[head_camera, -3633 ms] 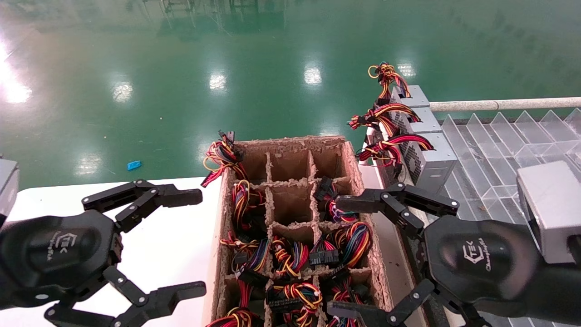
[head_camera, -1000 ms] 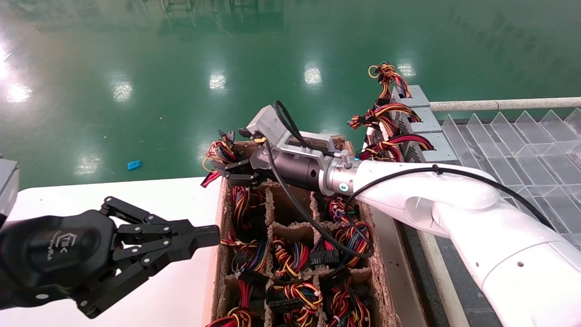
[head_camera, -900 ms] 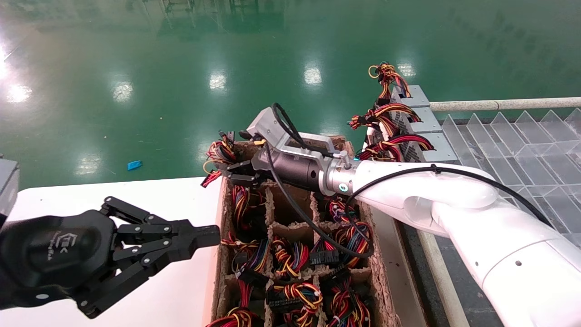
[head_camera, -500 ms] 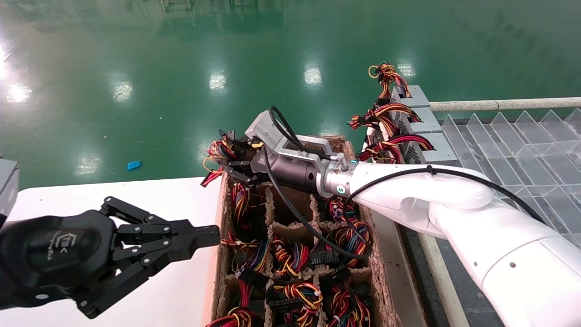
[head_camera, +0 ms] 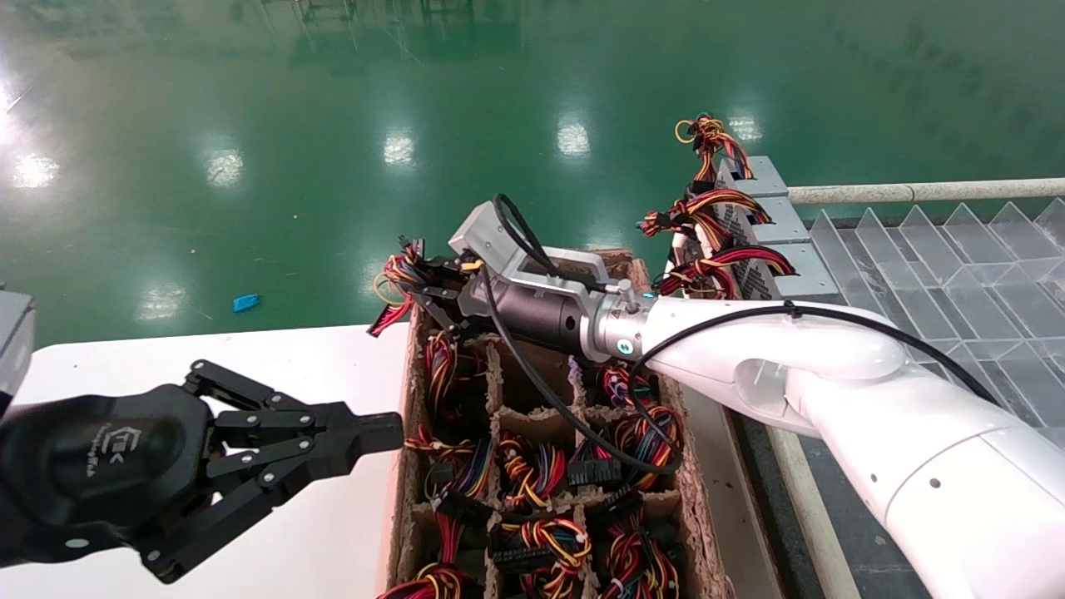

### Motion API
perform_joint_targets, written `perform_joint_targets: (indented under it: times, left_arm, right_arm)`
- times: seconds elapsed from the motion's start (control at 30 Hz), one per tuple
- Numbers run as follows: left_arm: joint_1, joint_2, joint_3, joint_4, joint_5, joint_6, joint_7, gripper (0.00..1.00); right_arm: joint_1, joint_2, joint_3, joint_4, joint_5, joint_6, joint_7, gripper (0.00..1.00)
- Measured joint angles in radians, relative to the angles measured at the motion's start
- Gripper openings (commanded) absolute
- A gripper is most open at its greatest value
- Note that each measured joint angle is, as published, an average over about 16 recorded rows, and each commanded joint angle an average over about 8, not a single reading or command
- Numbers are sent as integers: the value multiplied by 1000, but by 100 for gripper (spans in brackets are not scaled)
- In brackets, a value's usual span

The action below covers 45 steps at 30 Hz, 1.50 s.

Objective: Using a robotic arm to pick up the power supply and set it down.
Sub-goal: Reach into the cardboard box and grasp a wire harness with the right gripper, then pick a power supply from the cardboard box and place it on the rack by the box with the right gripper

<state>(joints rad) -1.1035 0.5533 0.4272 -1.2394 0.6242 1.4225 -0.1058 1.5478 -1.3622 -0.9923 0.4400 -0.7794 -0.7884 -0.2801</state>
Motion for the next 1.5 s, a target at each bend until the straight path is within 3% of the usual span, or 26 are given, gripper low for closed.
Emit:
perform_joint_targets:
  times: [0.3,0.63,0.93,1.23,1.5]
  left_arm:
    - [0,0,0,0,0,0,0,0]
    - [0,0,0,0,0,0,0,0]
    - [0,0,0,0,0,0,0,0]
    - [0,0,0,0,0,0,0,0]
    - [0,0,0,0,0,0,0,0]
  right_arm:
    - [56,11,-9,15,57,-25,-70,0]
    - [188,77,22,91,68,-85,-234,0]
    - [326,188,-1,228,-39,-105,-330,0]
    - [440,303,-46,359,-171,-79,-338,0]
    - [518,379,-65,386,-258,-39,-330,0]
